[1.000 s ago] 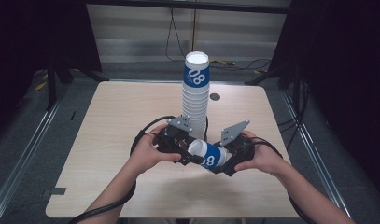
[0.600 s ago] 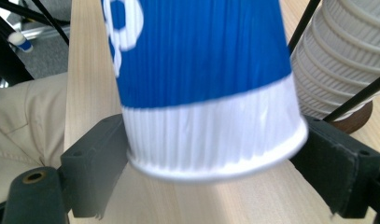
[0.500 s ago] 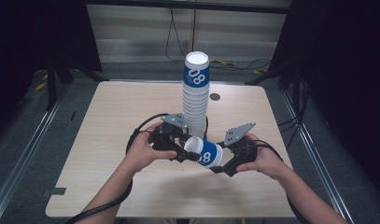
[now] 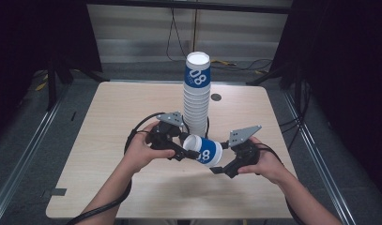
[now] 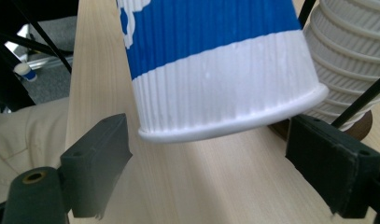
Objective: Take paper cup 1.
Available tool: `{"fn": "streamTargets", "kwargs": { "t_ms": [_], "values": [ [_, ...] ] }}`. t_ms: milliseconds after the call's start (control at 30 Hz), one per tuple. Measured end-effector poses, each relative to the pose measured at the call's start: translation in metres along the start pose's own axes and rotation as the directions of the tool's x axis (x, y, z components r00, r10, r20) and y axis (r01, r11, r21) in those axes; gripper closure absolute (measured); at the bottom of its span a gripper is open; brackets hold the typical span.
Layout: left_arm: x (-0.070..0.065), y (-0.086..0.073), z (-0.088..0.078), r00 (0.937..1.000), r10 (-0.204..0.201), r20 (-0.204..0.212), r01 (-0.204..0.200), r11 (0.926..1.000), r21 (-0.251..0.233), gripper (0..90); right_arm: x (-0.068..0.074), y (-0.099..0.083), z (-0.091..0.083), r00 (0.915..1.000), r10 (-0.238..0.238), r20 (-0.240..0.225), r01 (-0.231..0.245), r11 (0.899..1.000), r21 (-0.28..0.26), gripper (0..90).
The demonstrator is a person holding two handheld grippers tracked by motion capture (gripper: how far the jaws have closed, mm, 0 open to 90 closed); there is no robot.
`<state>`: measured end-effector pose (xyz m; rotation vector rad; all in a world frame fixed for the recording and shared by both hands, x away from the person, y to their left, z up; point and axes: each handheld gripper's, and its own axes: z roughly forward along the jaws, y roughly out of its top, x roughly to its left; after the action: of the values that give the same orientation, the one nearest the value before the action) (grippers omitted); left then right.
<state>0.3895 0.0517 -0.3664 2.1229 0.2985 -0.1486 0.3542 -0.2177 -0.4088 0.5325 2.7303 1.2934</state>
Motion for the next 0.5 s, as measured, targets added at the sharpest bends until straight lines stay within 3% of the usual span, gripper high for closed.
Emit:
{"fn": "streamTargets", "kwargs": {
  "t_ms": [367, 400, 500],
  "values": [
    [0.0010, -0.0043, 0.0042, 0.9989, -0.029, 0.036, 0.031, 0.9989, -0.036, 29.6, -0.0002, -0.0007, 0.0046, 0.9999, -0.017, 0.003, 0.017, 1.000, -0.014, 13.1],
    [0.0011, -0.0059, 0.0050, 0.9985, -0.036, 0.042, 0.038, 0.9985, -0.041, 29.6, -0.0003, -0.0011, 0.0047, 0.9999, 0.006, -0.010, -0.006, 0.999, -0.033, 13.0],
    [0.0020, -0.0072, 0.0056, 0.9981, -0.040, 0.047, 0.042, 0.9982, -0.043, 29.6, -0.0002, -0.0011, 0.0053, 1.0000, 0.005, -0.006, -0.006, 0.999, -0.044, 13.0]
  ]
}}
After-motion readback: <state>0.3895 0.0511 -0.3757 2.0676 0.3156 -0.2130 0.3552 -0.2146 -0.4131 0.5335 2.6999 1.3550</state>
